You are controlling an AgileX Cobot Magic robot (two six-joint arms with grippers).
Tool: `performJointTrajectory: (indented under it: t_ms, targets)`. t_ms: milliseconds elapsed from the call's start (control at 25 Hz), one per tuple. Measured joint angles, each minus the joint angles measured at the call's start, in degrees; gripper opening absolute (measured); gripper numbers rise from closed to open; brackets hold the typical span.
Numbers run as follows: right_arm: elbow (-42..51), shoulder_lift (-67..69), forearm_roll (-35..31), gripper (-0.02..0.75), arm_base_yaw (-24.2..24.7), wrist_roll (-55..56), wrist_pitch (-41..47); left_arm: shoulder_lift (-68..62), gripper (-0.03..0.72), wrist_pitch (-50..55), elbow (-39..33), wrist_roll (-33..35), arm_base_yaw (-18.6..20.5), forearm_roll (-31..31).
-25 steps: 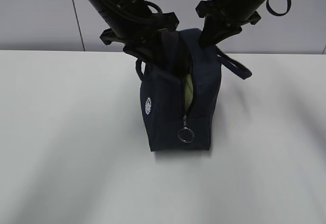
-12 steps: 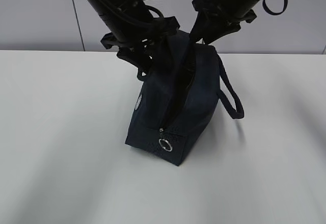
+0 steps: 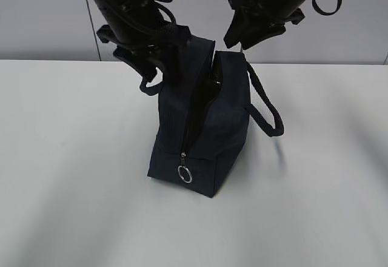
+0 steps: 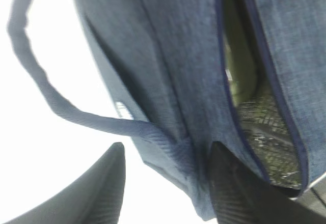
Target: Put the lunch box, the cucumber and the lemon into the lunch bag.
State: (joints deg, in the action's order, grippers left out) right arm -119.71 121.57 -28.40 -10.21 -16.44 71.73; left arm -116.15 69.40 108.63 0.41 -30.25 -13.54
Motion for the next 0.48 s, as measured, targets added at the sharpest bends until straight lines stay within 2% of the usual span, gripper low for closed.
performJointTrajectory:
  t_ms: [240,480]
  targets:
    - [-5.50,0.00,-1.76,0.326,0.00,0.48,0.00,3.66,0.363,0.04,0.00,0.00,0.00,8.22]
    - [-10.43,0.00,-8.79,0.326,0.00,0.60,0.00,9.37,0.363,-1.36,0.00,0.00,0.00,12.19]
